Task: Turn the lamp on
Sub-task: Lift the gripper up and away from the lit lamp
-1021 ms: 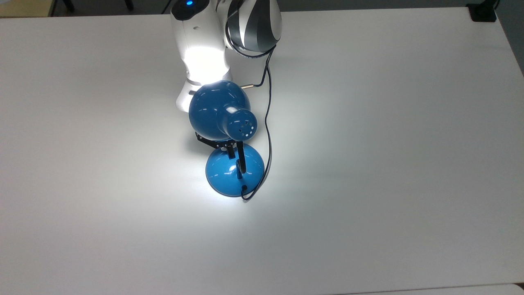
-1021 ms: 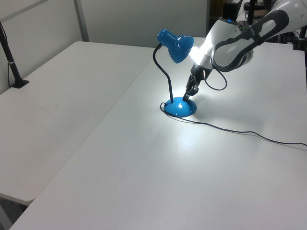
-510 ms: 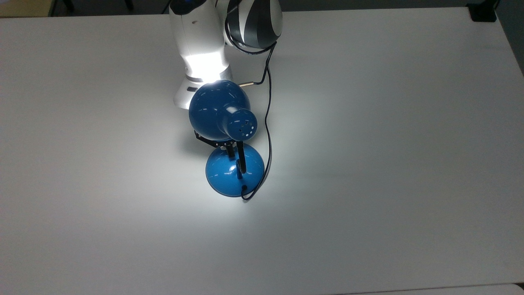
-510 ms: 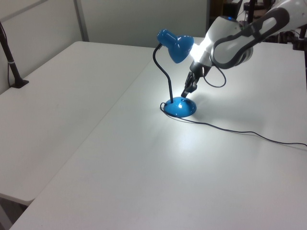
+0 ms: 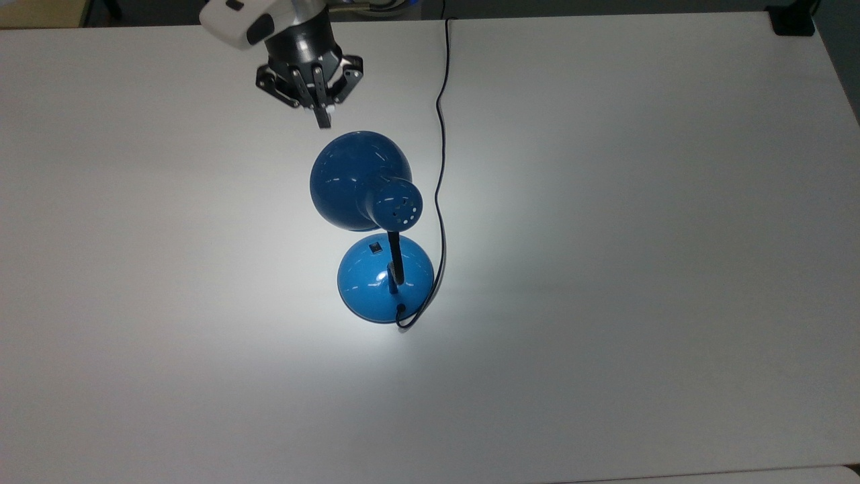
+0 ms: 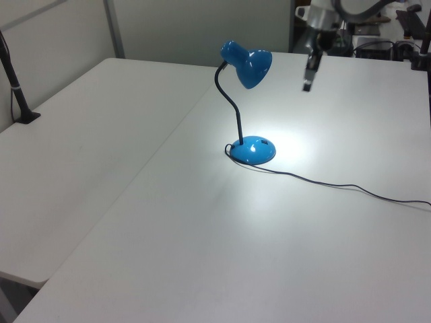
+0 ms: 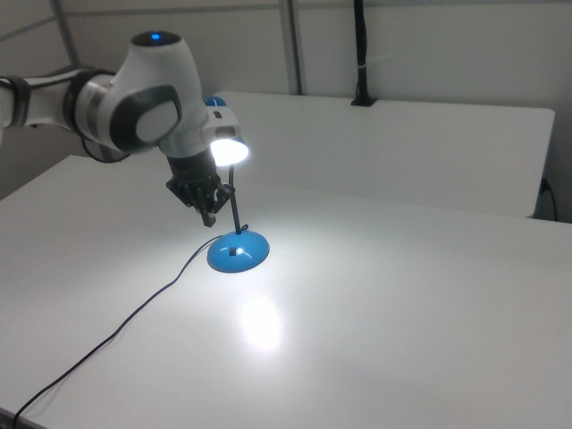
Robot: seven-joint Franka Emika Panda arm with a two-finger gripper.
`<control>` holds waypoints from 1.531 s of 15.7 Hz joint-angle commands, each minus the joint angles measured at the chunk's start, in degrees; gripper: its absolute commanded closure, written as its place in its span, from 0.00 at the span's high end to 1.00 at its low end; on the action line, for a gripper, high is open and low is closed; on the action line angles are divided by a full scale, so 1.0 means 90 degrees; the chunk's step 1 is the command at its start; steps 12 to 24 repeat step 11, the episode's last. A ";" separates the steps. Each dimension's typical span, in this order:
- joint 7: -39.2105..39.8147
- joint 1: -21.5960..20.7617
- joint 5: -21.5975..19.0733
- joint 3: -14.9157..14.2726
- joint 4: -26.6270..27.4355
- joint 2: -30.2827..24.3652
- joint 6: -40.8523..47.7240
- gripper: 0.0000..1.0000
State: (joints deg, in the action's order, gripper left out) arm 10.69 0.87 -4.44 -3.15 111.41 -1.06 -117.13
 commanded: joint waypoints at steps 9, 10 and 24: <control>-0.0787 0.0313 0.0435 -0.0070 -0.1440 -0.0166 0.2429 1.00; -0.0807 0.0323 0.0435 -0.0070 -0.1441 -0.0156 0.2419 1.00; -0.0817 0.0323 0.0425 -0.0080 -0.1441 -0.0165 0.2429 1.00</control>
